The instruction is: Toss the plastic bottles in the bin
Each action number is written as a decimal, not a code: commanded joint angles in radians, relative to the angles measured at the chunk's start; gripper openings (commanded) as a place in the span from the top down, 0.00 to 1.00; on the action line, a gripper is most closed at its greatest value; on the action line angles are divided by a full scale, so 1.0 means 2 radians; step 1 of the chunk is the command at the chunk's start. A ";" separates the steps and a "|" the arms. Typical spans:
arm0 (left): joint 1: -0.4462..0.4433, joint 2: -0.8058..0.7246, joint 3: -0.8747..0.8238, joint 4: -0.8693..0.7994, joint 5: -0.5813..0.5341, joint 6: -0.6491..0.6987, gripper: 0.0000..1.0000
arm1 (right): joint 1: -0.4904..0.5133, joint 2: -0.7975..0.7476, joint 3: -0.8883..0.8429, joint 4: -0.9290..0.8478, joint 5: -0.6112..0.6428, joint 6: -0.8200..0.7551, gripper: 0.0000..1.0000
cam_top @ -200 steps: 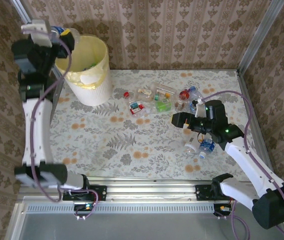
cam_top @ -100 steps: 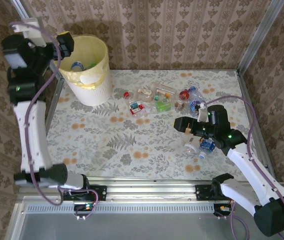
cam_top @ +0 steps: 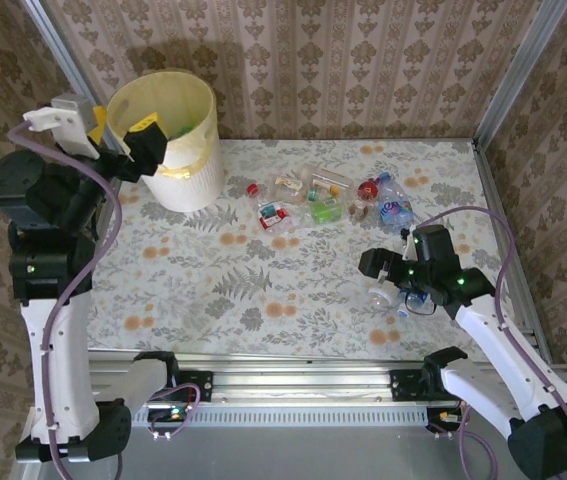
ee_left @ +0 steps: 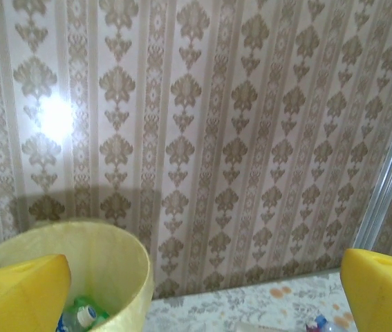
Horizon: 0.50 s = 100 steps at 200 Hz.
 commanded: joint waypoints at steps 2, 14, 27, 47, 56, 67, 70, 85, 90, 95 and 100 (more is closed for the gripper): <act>-0.002 0.002 -0.004 -0.022 -0.014 0.002 0.00 | -0.002 -0.005 -0.009 -0.014 0.017 0.010 0.00; -0.002 0.007 -0.004 -0.029 -0.010 0.001 0.00 | -0.002 -0.006 -0.010 -0.016 0.023 0.010 0.00; -0.004 0.006 -0.014 -0.019 0.005 -0.006 0.00 | -0.002 -0.005 -0.014 -0.018 0.033 0.011 0.00; -0.010 0.003 -0.030 -0.010 0.016 -0.008 0.00 | -0.002 0.000 -0.020 -0.020 0.049 0.013 0.00; -0.013 0.000 -0.035 -0.010 0.021 -0.007 0.00 | -0.002 0.004 -0.022 -0.020 0.057 0.013 0.00; -0.014 -0.004 -0.041 -0.007 0.029 -0.007 0.00 | -0.002 0.009 -0.024 -0.020 0.065 0.013 0.00; -0.015 -0.004 -0.043 -0.007 0.032 -0.008 0.00 | -0.002 0.010 -0.024 -0.020 0.066 0.013 0.00; -0.018 -0.010 -0.051 -0.002 0.044 -0.008 0.00 | -0.002 0.018 -0.025 -0.017 0.075 0.013 0.00; -0.020 -0.012 -0.053 -0.001 0.046 -0.011 0.00 | -0.002 0.020 -0.026 -0.018 0.078 0.015 0.00; -0.022 -0.013 -0.057 0.002 0.048 -0.013 0.00 | -0.002 0.023 -0.026 -0.016 0.079 0.015 0.00; -0.023 -0.015 -0.060 0.004 0.050 -0.015 0.00 | -0.002 0.025 -0.027 -0.015 0.082 0.017 0.00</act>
